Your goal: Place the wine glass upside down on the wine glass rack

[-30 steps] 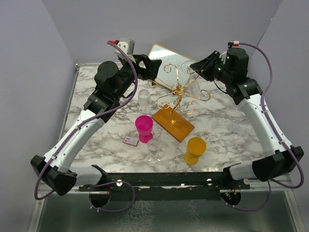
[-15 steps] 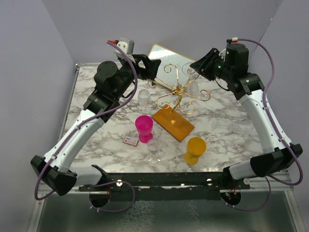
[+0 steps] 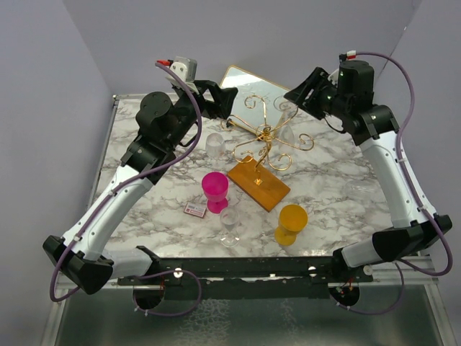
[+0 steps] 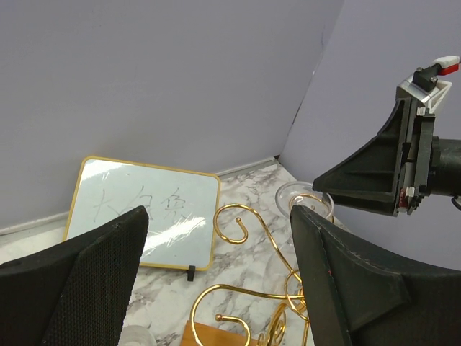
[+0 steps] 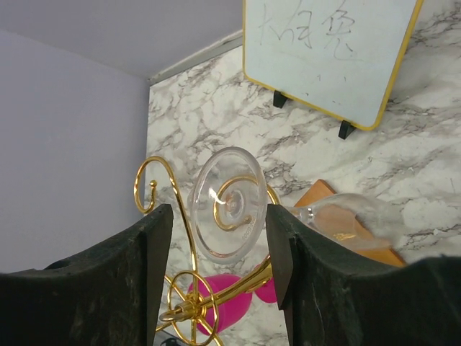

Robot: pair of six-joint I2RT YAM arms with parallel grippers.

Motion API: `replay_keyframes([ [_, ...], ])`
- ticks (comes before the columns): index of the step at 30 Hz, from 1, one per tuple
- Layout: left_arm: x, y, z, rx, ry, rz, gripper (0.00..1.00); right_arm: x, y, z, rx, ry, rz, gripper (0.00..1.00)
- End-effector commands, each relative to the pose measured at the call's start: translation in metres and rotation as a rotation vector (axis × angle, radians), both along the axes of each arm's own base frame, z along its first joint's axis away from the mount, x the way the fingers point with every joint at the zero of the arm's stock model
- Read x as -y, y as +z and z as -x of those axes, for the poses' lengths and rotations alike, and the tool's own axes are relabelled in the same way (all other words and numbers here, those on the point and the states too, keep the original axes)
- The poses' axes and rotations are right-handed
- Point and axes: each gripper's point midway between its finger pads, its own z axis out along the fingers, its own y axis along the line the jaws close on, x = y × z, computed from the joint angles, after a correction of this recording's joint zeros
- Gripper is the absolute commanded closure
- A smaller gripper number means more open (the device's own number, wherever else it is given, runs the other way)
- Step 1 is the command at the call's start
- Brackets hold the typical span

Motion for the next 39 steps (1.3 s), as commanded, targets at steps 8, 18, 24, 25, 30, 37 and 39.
replay_keyframes([
  [8, -0.016, 0.022, 0.01, 0.051, 0.03, 0.001, 0.17, 0.023, 0.018, 0.004, 0.043, -0.058, 0.113, 0.44],
  [18, -0.023, 0.023, 0.02, 0.06, 0.034, -0.018, 0.17, 0.105, 0.009, 0.014, 0.023, -0.386, 0.382, 0.44],
  [24, -0.03, 0.017, 0.026, 0.052, 0.048, -0.045, 0.17, 0.181, -0.013, 0.02, -0.072, -0.611, 0.507, 0.44],
  [25, -0.031, 0.016, 0.026, 0.05, 0.048, -0.05, 0.16, 0.192, -0.022, 0.021, -0.1, -0.629, 0.505, 0.44],
  [30, -0.032, 0.01, 0.028, 0.036, 0.044, -0.07, 0.16, 0.232, -0.091, 0.041, -0.305, -0.725, 0.449, 0.42],
  [37, -0.032, 0.006, 0.029, 0.03, 0.043, -0.094, 0.16, 0.257, -0.181, 0.095, -0.561, -0.873, 0.294, 0.35],
  [39, -0.032, 0.006, 0.029, 0.033, 0.044, -0.099, 0.16, 0.251, -0.192, 0.108, -0.615, -0.884, 0.249, 0.35],
])
